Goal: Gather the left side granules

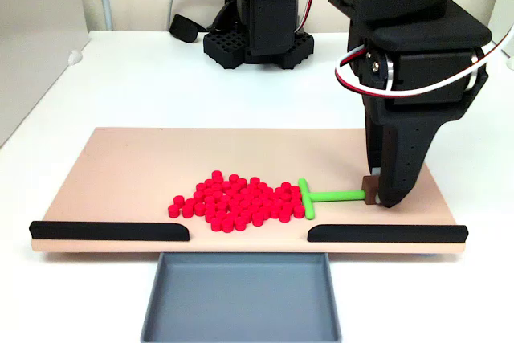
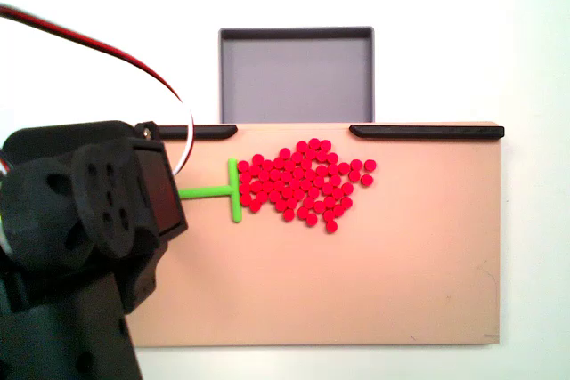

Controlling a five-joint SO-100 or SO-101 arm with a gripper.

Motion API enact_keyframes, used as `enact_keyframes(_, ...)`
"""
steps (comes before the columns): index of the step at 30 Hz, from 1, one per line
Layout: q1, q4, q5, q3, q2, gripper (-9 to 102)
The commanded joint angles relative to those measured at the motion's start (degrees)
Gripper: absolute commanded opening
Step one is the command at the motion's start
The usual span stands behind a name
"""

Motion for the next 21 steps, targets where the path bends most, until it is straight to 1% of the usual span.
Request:
enact_keyframes(1,0.8,0.1,-0.3,0.3,-0.1,0)
enact_keyframes(21,1.9,0.2,-0.9,0.4,-0.2,0)
